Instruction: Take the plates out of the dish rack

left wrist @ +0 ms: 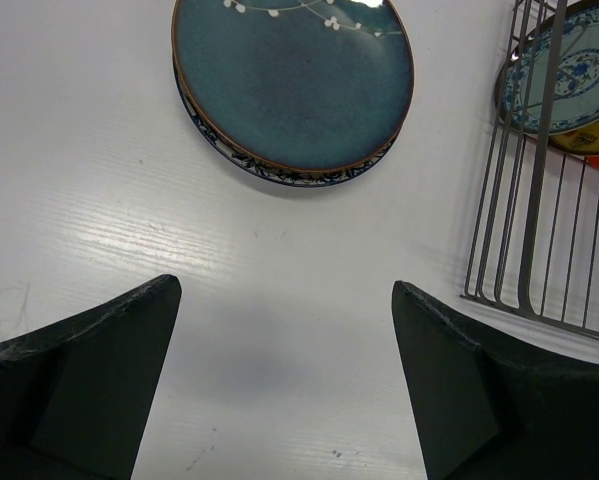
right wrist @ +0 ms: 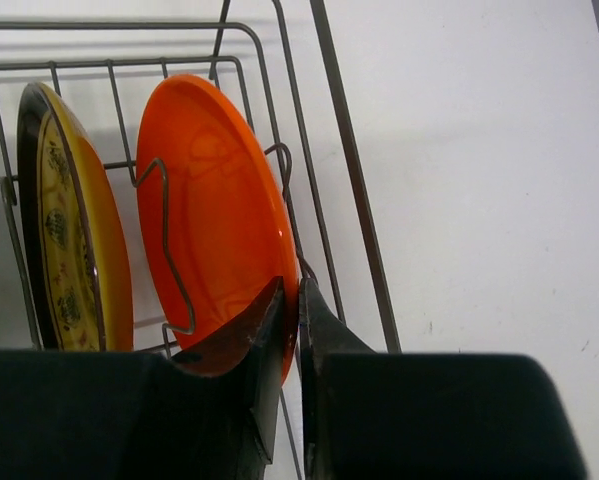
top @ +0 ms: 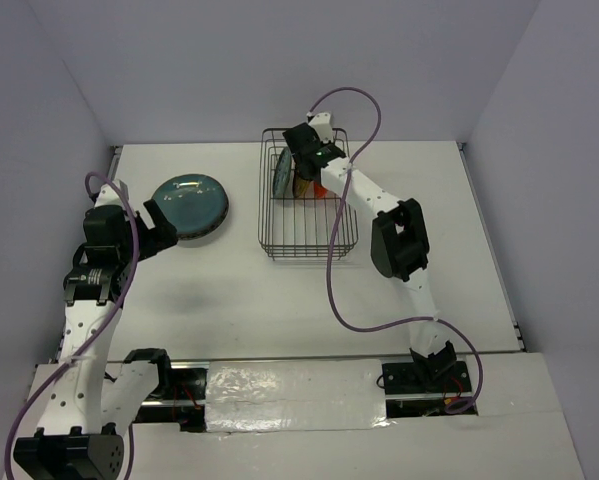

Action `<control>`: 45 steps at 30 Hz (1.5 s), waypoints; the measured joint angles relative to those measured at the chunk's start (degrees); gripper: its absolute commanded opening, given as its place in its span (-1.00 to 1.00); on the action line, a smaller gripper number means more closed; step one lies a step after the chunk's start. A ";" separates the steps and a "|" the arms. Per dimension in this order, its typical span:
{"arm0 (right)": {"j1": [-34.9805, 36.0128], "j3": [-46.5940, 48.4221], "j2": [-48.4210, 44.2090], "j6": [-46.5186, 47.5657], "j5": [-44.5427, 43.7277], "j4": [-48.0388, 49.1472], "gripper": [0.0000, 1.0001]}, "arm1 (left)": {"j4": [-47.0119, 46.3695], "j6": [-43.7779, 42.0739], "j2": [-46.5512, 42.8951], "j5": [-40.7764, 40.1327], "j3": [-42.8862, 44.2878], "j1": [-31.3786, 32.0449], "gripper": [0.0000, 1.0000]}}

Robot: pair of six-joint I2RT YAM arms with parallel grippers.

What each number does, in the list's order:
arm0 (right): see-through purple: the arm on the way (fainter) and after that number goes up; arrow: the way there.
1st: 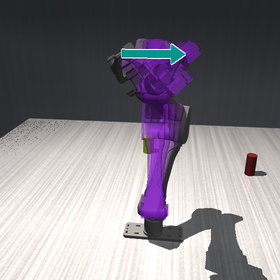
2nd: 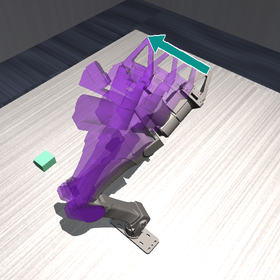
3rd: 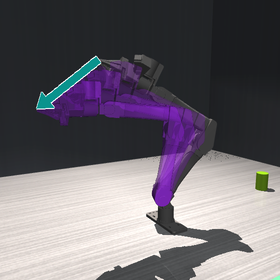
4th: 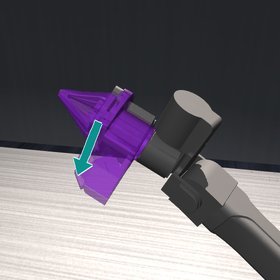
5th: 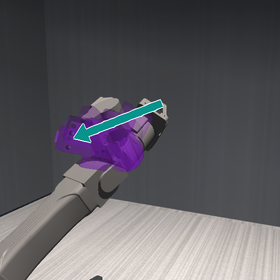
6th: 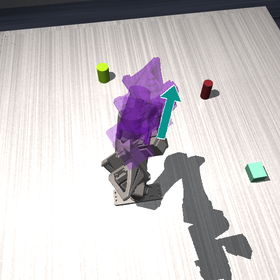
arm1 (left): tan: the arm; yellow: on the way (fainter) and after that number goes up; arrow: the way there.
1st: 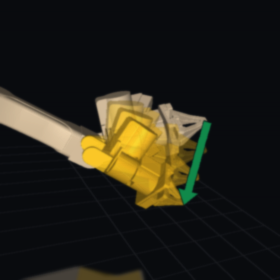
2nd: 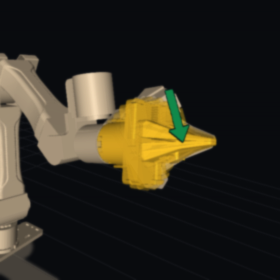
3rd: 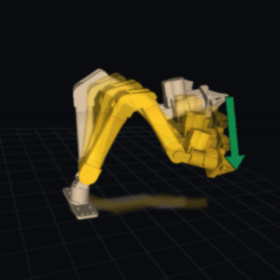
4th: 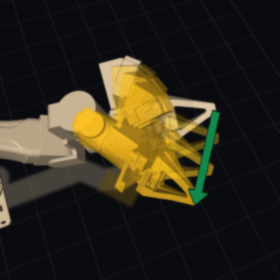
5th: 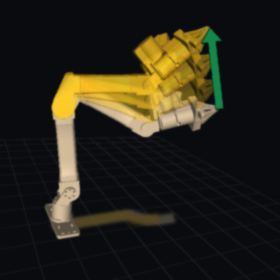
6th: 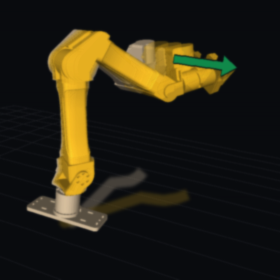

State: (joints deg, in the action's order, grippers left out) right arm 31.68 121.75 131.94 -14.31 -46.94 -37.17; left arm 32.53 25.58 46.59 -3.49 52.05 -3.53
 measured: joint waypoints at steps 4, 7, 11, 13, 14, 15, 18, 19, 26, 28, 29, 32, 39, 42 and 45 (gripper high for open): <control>0.42 1.05 0.00 0.04 -1.22 -0.66 -0.79 | 0.00 0.00 -0.31 0.07 0.00 0.00 0.99; 0.74 2.23 0.00 0.02 -2.45 -1.68 -0.88 | 0.00 0.00 -0.59 0.13 0.00 0.00 0.99; 0.83 3.23 0.00 -0.02 -3.52 -2.10 -0.92 | 0.00 0.00 -0.63 0.13 0.00 0.00 0.99; 0.83 3.93 0.00 -0.07 -3.80 -2.80 -0.94 | 0.00 0.00 -0.63 0.11 0.00 0.00 0.99; 0.83 4.26 0.00 -0.07 -4.00 -3.19 -0.95 | 0.02 0.00 -0.63 0.11 0.00 0.00 0.99; 0.83 4.74 -0.02 0.04 -4.42 -3.72 -0.96 | 0.02 0.00 -0.63 0.09 0.00 0.04 0.99; 0.98 5.20 -1.03 0.72 -5.84 -4.31 -0.97 | 0.00 0.00 -0.63 0.09 0.00 0.11 0.99; 1.09 5.18 -1.70 1.18 -6.29 -4.52 -0.98 | 0.00 0.00 -0.63 0.09 0.00 0.13 0.99; 1.88 -1.57 -15.34 6.12 -11.26 -3.65 -1.00 | -1.09 0.00 -0.61 4.74 0.02 0.20 0.99; 2.56 -5.84 -21.99 7.76 -12.24 -2.34 -1.00 | -2.19 -0.02 -0.33 10.45 0.13 0.22 0.99; 3.15 -7.69 -25.27 8.28 -12.35 -2.05 -1.00 | -3.04 0.15 0.00 14.34 0.33 0.22 0.99; 5.16 -10.36 -33.83 8.74 -4.02 -2.08 -1.00 | -8.79 1.88 2.23 27.76 0.57 0.37 0.99; 5.95 -30.40 -51.19 5.68 40.76 7.19 -1.00 | -17.73 6.21 7.93 46.40 2.12 2.49 0.99; 5.95 -36.02 -52.37 2.82 53.35 11.56 -1.00 | -17.77 6.16 8.85 47.52 2.60 3.48 0.99; 6.12 -39.30 -52.00 -0.02 62.29 15.21 -1.00 | -17.59 6.08 9.05 47.71 2.60 4.83 0.96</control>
State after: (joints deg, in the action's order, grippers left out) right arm 37.80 82.46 79.94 -14.33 15.35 -21.96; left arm 14.94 31.66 55.64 44.23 54.65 1.30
